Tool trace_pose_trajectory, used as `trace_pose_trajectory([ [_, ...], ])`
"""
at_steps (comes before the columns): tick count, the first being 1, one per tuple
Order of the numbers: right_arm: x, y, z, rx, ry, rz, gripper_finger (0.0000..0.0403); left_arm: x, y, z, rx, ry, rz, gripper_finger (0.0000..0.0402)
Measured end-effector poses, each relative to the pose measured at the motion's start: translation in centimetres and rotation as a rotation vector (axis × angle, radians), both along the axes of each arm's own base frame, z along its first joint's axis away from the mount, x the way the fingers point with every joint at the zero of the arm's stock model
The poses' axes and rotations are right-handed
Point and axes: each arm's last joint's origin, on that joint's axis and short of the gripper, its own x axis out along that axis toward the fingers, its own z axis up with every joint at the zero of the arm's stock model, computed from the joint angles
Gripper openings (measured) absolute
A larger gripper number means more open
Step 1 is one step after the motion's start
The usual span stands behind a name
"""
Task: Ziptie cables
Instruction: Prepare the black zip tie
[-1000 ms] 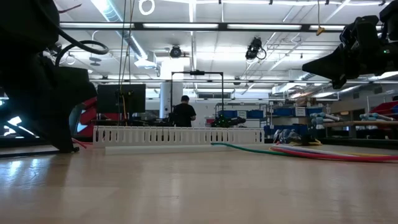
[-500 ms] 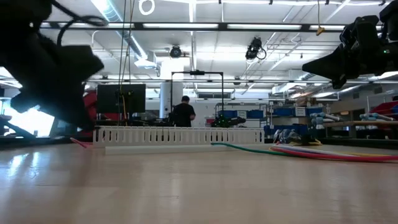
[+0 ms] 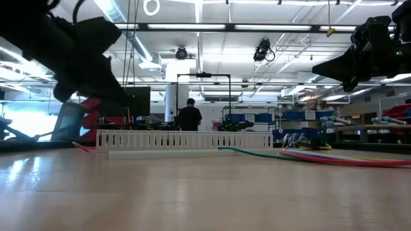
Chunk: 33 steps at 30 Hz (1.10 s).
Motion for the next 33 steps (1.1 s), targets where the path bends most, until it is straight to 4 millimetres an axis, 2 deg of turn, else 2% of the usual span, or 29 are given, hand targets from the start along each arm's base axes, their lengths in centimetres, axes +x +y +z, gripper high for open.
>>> trace_pose_trajectory([
  [5,0.0,0.0,0.0,0.0,0.0,0.0,0.0004,0.9,2.0,-1.0,-0.03,-0.106,-0.065,0.0],
  [8,0.0,0.0,0.0,0.0,0.0,0.0,0.0004,1.2,3.4,-1.0,-0.022,-0.201,-0.106,0.0],
  [12,0.0,0.0,0.0,0.0,0.0,0.0,0.0004,1.5,5.2,-0.7,0.038,-0.245,-0.178,0.0],
  [19,0.0,0.0,0.0,0.0,0.0,0.0,0.0004,2.1,8.5,-0.9,0.097,-0.182,-0.224,0.0],
  [26,0.0,0.0,0.0,0.0,0.0,0.0,0.0004,2.5,11.5,-0.1,0.193,-0.2,-0.301,0.0],
  [33,0.0,0.0,0.0,0.0,-0.001,0.0,0.0004,2.4,13.4,0.2,0.301,-0.176,-0.413,0.0],
])
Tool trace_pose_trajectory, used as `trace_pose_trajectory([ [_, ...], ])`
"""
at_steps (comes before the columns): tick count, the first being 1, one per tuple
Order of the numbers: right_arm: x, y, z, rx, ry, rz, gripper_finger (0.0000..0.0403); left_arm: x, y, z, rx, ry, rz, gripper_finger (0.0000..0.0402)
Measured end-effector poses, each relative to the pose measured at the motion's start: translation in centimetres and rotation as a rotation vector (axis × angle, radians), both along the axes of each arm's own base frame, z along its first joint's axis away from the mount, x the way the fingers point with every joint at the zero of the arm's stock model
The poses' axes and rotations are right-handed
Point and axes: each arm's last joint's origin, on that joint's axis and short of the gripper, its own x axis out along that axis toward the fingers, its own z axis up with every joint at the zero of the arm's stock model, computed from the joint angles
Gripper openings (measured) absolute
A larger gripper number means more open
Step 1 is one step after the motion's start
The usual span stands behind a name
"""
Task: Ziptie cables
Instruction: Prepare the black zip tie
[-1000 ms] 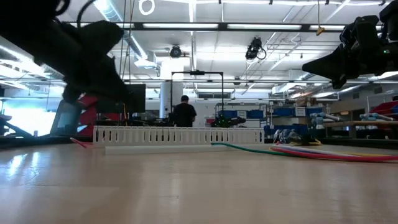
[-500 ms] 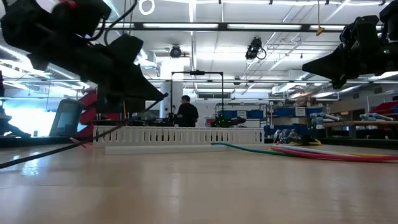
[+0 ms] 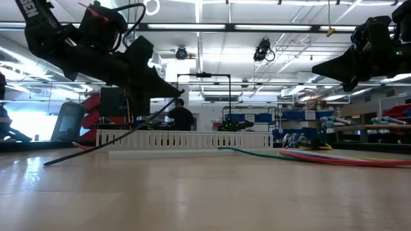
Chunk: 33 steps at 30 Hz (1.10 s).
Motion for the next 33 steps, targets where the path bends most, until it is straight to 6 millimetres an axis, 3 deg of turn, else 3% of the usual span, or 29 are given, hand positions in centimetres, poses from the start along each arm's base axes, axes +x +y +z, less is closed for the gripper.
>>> trace_pose_trajectory([
  [14,0.0,0.0,0.5,0.048,-0.065,0.004,0.0004,0.2,-0.1,0.6,0.036,-0.051,-0.14,0.0],
  [23,1.3,0.0,-1.2,0.117,0.125,0.032,0.0001,0.5,-0.1,1.1,0.026,-0.146,-0.134,0.0],
  [33,4.5,0.4,-2.3,0.142,0.203,0.103,0.0001,4.3,0.4,-0.4,0.008,-0.178,-0.132,0.0],
])
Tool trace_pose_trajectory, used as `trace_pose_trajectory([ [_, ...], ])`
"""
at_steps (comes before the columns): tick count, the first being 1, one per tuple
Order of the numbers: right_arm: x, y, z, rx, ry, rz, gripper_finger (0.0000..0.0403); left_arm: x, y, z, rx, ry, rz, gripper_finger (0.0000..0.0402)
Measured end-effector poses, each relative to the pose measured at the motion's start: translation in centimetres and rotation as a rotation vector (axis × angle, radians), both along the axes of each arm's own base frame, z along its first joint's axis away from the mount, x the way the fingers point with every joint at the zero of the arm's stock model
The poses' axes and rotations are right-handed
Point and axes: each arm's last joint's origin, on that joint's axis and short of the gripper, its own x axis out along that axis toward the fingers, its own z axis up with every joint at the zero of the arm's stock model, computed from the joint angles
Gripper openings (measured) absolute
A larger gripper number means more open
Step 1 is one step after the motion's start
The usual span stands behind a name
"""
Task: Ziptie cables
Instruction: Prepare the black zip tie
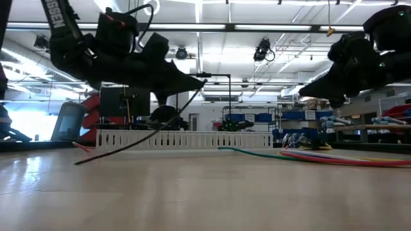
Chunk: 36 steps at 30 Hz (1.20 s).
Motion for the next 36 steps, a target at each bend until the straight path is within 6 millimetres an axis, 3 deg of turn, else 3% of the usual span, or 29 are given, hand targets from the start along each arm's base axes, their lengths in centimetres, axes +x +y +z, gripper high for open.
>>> trace_pose_trajectory([
  [8,4.8,-0.4,0.0,0.003,0.127,0.003,0.0001,1.0,0.2,-0.3,0.063,-0.066,-0.031,0.0],
  [24,16.2,-1.1,-0.5,-0.045,0.112,0.069,0.0013,0.9,0.1,0.3,0.094,-0.127,-0.045,0.0],
  [36,18.7,-0.5,-0.2,-0.06,-0.055,0.087,0.0069,0.9,0.1,0.4,0.091,-0.132,-0.049,0.0001],
])
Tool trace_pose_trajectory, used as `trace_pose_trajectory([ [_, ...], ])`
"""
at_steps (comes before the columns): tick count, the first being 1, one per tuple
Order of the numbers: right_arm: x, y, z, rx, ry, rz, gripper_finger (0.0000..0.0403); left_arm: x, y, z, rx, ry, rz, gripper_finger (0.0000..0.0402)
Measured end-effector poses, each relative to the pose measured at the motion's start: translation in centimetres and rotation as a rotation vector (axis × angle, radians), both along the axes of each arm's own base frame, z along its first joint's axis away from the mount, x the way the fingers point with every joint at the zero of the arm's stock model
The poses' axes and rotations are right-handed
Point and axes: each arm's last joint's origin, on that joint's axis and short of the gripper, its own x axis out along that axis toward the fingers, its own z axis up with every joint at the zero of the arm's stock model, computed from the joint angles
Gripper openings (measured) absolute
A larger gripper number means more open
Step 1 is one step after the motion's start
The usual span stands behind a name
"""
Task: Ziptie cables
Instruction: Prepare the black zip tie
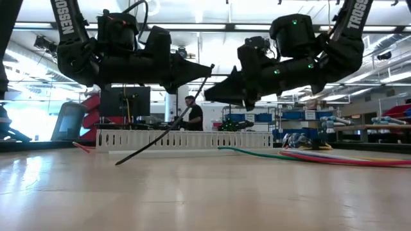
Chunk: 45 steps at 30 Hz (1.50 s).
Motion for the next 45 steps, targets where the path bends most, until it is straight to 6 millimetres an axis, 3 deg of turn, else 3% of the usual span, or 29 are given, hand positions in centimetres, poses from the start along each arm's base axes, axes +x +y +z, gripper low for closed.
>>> trace_pose_trajectory([
  [13,1.3,-0.3,0.9,-0.051,-0.038,-0.026,0.0063,0.0,0.0,0.2,0.008,-0.024,0.0,0.0001],
  [23,1.2,-0.2,0.2,0.04,0.023,0.051,0.006,-0.1,0.4,0.2,0.011,-0.02,0.014,0.0001],
  [45,1.2,-1.3,1.0,-0.004,-0.054,0.017,0.0063,-0.1,0.6,0.2,0.001,-0.016,0.006,0.0001],
])
